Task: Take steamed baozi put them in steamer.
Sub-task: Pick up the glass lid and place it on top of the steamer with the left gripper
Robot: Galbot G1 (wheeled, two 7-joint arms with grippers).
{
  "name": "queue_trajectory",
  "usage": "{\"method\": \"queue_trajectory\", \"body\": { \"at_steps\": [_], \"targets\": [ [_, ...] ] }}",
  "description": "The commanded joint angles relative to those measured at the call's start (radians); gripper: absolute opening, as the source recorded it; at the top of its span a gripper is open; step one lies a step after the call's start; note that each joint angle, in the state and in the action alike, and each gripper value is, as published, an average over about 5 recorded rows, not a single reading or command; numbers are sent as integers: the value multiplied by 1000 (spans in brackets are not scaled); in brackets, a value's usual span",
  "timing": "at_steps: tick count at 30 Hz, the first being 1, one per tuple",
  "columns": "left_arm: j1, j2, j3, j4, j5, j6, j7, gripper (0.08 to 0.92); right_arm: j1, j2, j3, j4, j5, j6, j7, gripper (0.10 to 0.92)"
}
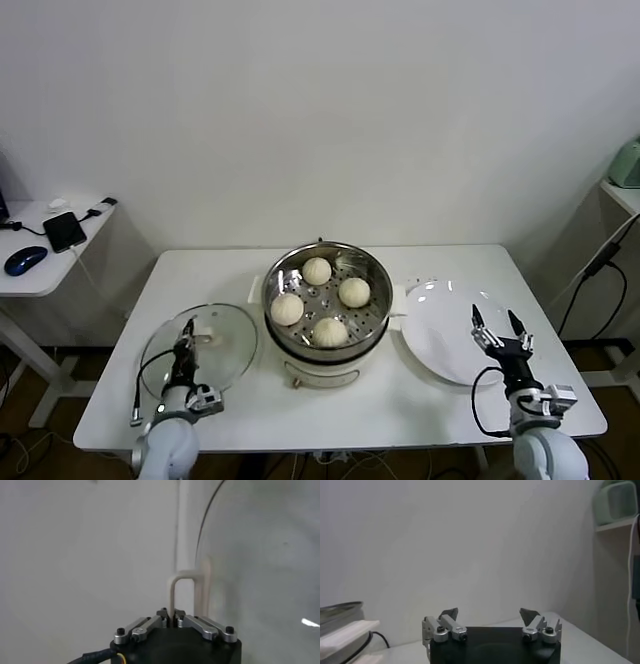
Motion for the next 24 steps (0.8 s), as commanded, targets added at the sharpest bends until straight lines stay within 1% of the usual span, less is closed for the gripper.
{"method": "queue_trajectory", "body": {
  "at_steps": [1,4,7,11,14,18,21,24],
  "targets": [
    [45,-74,-15,-249,90,331,113,158,3,0,6,3,3,-5,0,823],
    [44,-90,-42,-308,127,375,155,158,4,1,7,3,3,-8,1,823],
    [47,-97,-46,-401,148,429,221,158,2,7,13,8,2,-17,2,823],
    [40,-124,-32,-508,202,442,317,158,-2,6,15,9,-1,-26,4,823],
    [19,-142,30,-562,212,450,383,158,-1,8,13,7,-6,-31,4,823],
    [-36,-182,158,-597,218,472,456,158,-3,18,15,10,-15,-33,5,823],
    [-72,-218,243,-593,242,474,477,158,-11,25,18,13,-20,-32,5,823],
    [-106,-235,326,-562,258,472,482,158,-14,43,23,9,-31,-30,5,823]
  ]
}}
